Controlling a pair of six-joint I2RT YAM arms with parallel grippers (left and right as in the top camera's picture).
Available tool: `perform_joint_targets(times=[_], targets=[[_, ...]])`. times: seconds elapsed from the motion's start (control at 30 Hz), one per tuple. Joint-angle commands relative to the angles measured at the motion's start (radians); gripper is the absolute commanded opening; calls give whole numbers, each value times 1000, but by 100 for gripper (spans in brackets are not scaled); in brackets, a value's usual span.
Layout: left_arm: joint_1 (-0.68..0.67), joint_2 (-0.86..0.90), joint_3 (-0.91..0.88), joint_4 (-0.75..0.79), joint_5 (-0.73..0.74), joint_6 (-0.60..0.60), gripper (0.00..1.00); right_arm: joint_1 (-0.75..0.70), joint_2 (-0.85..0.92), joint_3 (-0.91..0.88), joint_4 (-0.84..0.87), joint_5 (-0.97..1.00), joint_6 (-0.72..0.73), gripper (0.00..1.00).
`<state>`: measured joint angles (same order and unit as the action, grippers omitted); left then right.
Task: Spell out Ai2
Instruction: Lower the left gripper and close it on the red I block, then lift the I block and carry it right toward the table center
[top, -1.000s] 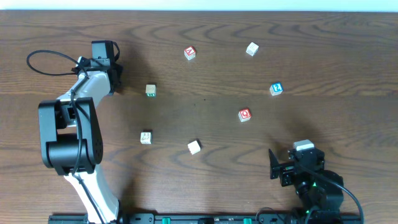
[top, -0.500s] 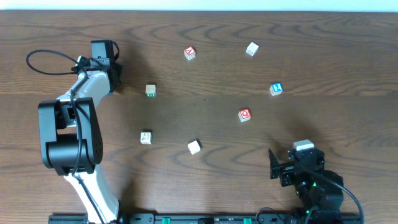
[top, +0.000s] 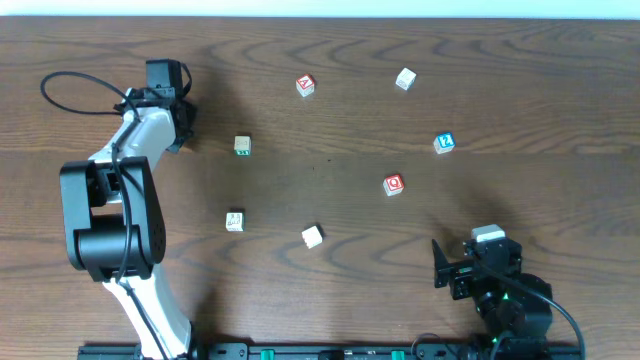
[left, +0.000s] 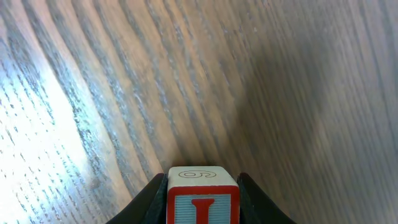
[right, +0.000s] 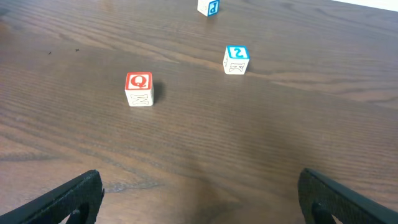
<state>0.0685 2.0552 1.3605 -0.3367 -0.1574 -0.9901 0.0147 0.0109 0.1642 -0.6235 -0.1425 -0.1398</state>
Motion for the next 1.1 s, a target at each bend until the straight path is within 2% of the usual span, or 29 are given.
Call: perform_joint_targets(times=[0.0,0.17,0.27,0.47,0.67,0.77,0.9,1.07], targets=[[4,19,34,-6,-7,26,24,-7,-5,-7,0,-11,-11,99],[0,19,37,-9,-2,29,21,-7,-5,-7,0,-11,-11,99],[-13,19,56,-24,0,75,17,-7,-5,-7,0,-11,-11,99],[-76,19,167,-132,-43,236,6,-7,-5,-7,0,-11,-11,99],[-164,19,280,-224,-32,448,6,-7,-5,-7,-1,-11,-11,99],[-235,19,338,-283,-34,510,6,-7,-5,-7,0,-11,-11,99],[-364,19,388,-321,-38,549,6,-7,-5,-7,-1,-11,-11,99],[-483,19,384,-368,-37,519,6,-7,-5,-7,0,-11,-11,99]])
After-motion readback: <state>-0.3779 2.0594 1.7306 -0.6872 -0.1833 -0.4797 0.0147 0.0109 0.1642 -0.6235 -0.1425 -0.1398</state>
